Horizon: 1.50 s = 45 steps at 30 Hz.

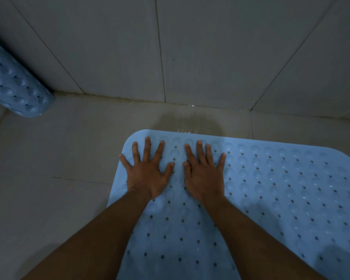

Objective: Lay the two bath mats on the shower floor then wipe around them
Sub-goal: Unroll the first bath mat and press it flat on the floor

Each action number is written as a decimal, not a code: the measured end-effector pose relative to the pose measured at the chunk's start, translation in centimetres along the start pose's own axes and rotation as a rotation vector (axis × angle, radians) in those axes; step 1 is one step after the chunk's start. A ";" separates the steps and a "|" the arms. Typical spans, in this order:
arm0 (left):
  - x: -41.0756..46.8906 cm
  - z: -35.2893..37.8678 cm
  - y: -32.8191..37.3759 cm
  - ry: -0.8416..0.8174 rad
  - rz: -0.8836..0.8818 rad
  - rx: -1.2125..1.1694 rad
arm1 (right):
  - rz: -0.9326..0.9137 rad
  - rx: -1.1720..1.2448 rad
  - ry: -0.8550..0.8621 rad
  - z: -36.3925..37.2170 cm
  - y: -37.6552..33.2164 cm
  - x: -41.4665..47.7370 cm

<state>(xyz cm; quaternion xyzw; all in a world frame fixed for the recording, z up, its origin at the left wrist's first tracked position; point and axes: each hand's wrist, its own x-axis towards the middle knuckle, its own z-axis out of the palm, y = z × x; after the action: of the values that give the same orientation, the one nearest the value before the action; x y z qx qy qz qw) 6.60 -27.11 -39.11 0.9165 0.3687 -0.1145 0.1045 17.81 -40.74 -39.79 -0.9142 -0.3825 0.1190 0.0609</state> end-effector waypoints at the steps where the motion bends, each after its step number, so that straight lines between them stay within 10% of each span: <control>1: 0.1 -0.2 0.1 -0.007 0.000 0.004 | 0.002 0.011 -0.006 -0.1 0.0 0.0; 9: 0.5 -1.7 0.6 -0.120 -0.032 0.054 | -0.002 0.187 -0.235 -2.8 0.8 1.1; 13: 0.5 -3.1 2.3 -0.152 -0.079 0.113 | 0.103 0.649 -0.053 -5.4 4.3 -0.8; 18: -1.4 -1.2 10.9 0.143 0.167 0.019 | 0.138 0.240 0.084 -7.1 14.9 -4.5; 25: -2.3 1.8 25.1 0.087 0.265 -0.036 | 0.293 -0.038 -0.030 -6.7 27.9 -7.5; 45: -2.1 4.0 29.6 0.029 0.128 0.045 | 0.302 -0.008 0.088 -4.5 29.8 -7.5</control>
<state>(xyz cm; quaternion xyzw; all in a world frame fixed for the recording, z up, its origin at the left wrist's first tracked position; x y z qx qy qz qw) 25.26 -50.49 -39.12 0.9420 0.3080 -0.1024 0.0858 34.28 -67.01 -40.23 -0.9660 -0.2379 0.0849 0.0552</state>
